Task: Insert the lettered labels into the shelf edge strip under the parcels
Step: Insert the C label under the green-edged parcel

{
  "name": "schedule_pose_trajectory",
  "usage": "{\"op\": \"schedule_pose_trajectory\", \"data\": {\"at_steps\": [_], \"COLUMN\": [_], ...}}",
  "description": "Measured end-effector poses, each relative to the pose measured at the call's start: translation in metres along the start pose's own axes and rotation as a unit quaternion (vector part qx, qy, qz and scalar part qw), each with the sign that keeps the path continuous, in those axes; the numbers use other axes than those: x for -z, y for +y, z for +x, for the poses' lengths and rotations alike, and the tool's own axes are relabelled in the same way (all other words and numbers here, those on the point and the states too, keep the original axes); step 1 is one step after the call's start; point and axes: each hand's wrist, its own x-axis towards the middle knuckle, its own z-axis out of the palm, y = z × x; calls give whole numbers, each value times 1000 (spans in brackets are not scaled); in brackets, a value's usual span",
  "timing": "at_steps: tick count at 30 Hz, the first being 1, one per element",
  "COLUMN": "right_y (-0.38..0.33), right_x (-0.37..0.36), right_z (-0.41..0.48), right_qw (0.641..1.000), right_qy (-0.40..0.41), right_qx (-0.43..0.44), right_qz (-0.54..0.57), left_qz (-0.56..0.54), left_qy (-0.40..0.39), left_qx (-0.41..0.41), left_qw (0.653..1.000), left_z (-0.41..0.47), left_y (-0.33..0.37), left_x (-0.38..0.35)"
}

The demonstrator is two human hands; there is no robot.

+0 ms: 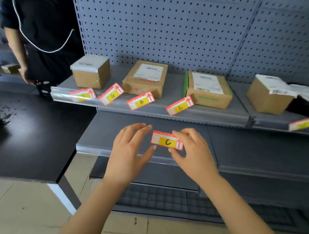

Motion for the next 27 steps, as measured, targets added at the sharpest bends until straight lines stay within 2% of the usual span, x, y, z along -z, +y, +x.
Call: {"op": "schedule_pose_trajectory", "data": {"at_steps": [6, 12, 27], "right_y": [13, 35, 103], "right_x": [67, 108, 111], "right_z": [-20, -22, 45], "right_qw": [999, 996, 992], "right_qy": [46, 69, 64], "right_qx": [-13, -35, -43], "right_qz": [-22, -51, -97], "left_qz": [-10, -23, -43], "left_qy": [12, 7, -30], "left_qx": [-70, -90, -138], "left_qw": [997, 996, 989], "left_z": [27, 42, 130], "left_y": [54, 80, 61], "left_x": [1, -11, -87]}}
